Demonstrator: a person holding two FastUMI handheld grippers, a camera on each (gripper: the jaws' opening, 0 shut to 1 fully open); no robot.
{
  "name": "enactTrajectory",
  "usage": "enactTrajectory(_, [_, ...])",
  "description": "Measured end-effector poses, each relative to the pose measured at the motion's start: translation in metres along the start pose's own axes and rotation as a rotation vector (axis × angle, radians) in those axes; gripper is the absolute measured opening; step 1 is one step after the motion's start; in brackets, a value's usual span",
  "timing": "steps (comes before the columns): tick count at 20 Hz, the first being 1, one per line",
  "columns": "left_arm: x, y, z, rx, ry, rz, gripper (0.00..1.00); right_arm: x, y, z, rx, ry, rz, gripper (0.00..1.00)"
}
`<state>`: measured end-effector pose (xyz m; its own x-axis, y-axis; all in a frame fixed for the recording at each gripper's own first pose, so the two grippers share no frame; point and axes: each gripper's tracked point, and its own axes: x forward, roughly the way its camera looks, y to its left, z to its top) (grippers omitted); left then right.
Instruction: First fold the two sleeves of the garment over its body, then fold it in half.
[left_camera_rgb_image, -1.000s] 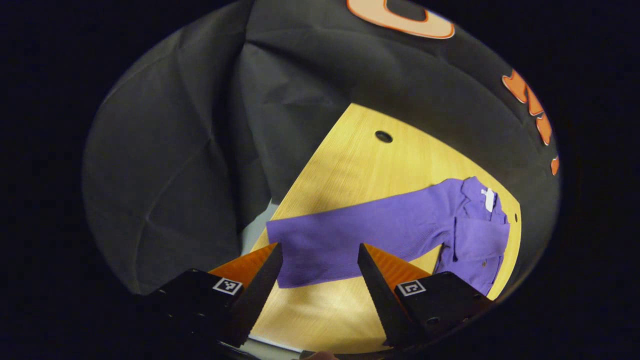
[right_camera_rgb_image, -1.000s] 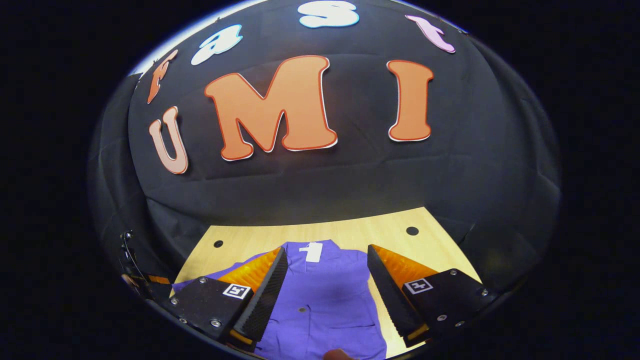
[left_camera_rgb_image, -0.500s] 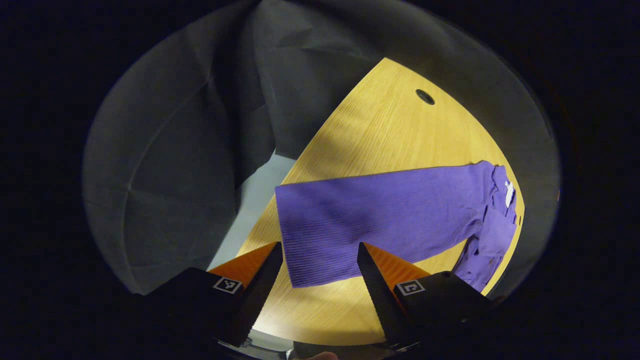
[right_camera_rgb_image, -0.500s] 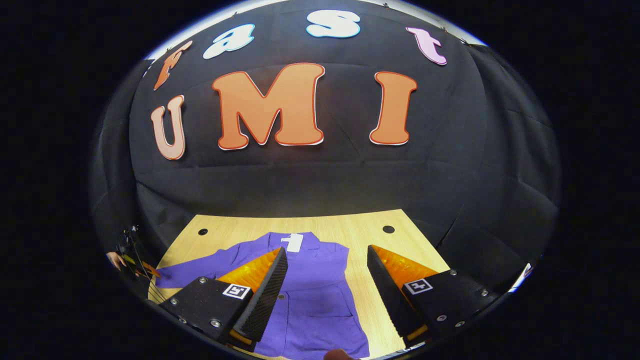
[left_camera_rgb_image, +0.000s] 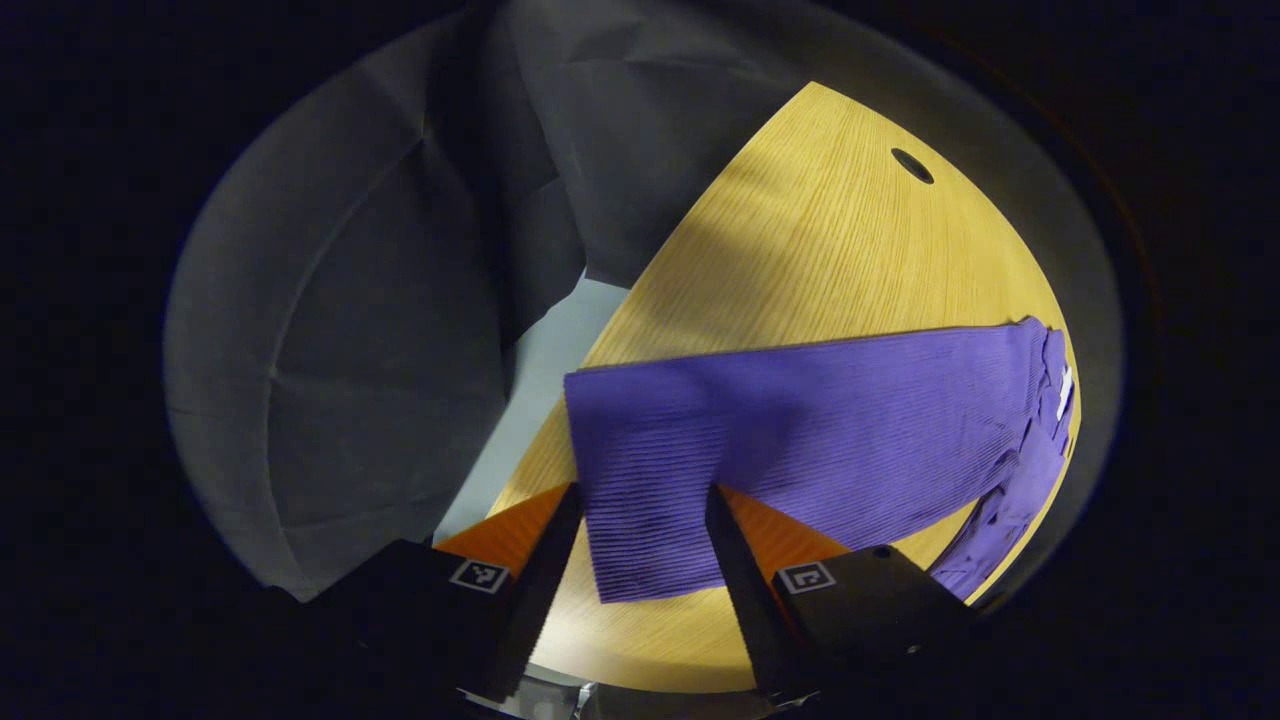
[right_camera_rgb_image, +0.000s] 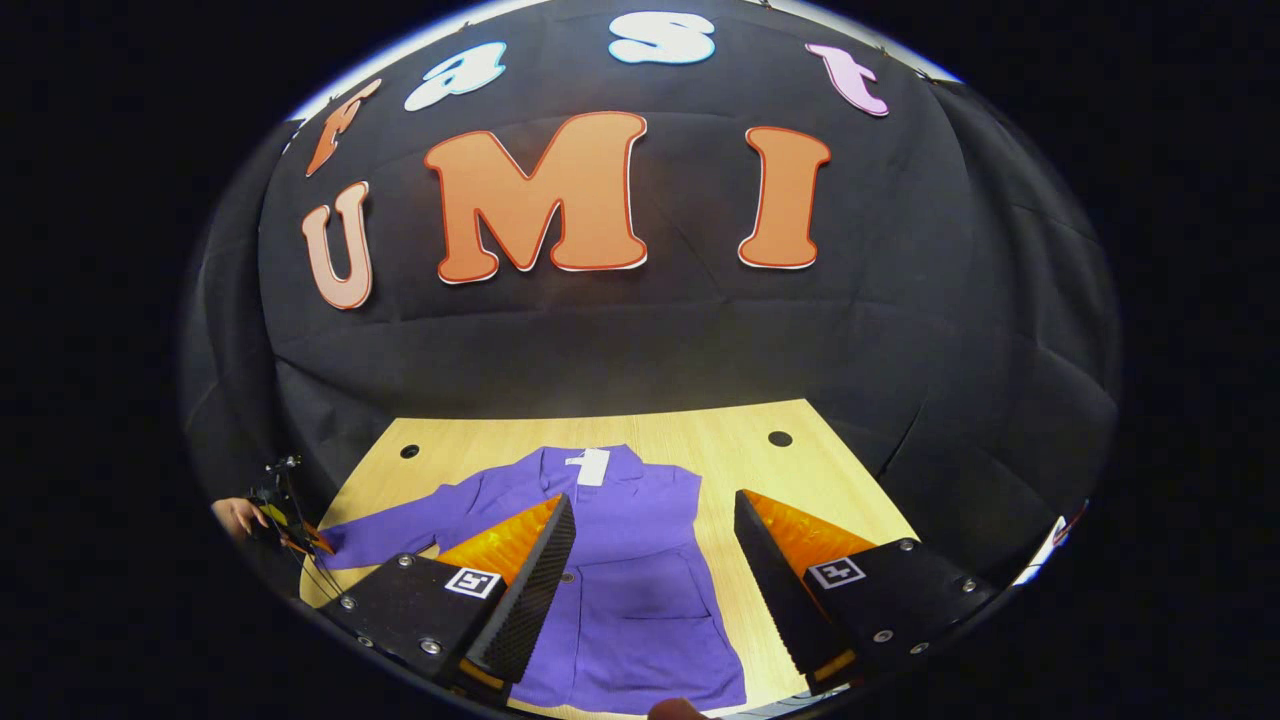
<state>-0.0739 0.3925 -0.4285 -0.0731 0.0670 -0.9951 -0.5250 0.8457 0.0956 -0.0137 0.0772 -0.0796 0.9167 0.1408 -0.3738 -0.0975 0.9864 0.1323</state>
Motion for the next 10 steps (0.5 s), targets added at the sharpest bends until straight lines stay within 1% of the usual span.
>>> enactTrajectory(1, [-0.001,-0.005,0.002,-0.003,0.002,-0.004,0.76,0.001,0.0,-0.002,0.009,0.004,0.008,0.96])
enactTrajectory(3, [0.001,-0.017,0.005,0.002,0.009,-0.015,0.45,0.001,-0.005,-0.005,0.011,0.008,0.01,0.95])
enactTrajectory(4, [0.002,-0.024,0.006,0.006,0.003,-0.036,0.3,0.0,-0.009,-0.007,0.006,0.012,0.009,0.95])
enactTrajectory(5, [0.004,-0.026,0.006,0.001,0.007,-0.031,0.18,0.001,-0.012,-0.007,0.003,0.014,0.009,0.95])
enactTrajectory(6, [-0.002,-0.027,0.006,0.005,0.002,-0.054,0.06,0.001,-0.016,-0.007,0.001,0.016,0.01,0.95])
enactTrajectory(7, [-0.006,-0.033,0.006,-0.001,-0.009,-0.07,0.05,0.0,-0.02,-0.005,0.001,0.011,0.01,0.95])
enactTrajectory(10, [-0.035,-0.049,0.008,0.053,-0.052,-0.092,0.02,-0.001,-0.033,0.003,0.017,-0.006,0.02,0.96])
